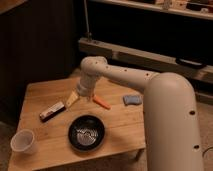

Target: Pick up the ceramic bowl

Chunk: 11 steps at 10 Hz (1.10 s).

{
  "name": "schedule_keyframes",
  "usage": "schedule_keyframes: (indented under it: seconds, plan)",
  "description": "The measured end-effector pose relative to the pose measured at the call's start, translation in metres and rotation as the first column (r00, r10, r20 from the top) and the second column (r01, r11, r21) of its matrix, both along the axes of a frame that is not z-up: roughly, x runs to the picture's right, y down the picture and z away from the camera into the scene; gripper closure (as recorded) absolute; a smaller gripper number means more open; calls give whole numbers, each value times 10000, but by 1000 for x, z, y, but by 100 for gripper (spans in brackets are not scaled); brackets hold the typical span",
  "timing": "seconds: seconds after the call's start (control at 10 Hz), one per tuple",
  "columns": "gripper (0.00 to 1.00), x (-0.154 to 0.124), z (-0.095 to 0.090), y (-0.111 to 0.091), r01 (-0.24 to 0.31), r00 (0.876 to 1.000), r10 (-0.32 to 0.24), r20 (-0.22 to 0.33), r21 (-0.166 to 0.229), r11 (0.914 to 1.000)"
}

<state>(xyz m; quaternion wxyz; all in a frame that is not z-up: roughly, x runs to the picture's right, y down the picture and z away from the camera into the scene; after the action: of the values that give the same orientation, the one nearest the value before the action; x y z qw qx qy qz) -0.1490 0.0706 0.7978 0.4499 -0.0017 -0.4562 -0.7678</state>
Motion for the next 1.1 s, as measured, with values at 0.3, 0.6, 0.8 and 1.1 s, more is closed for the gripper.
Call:
schedule_keyframes:
  seconds: [0.3,0.6,0.8,1.1]
  plan:
    - [20,29,-6,10,-435,9985,442,-320,224,9988]
    - [20,89,-23,41,-1124,9912,1144,-659,347,9931]
    - [36,122,-32,70,-1673,9824,1693,-782,323,9854]
    - [43,132,-33,98,-2121,9759,2122,-504,83,9772]
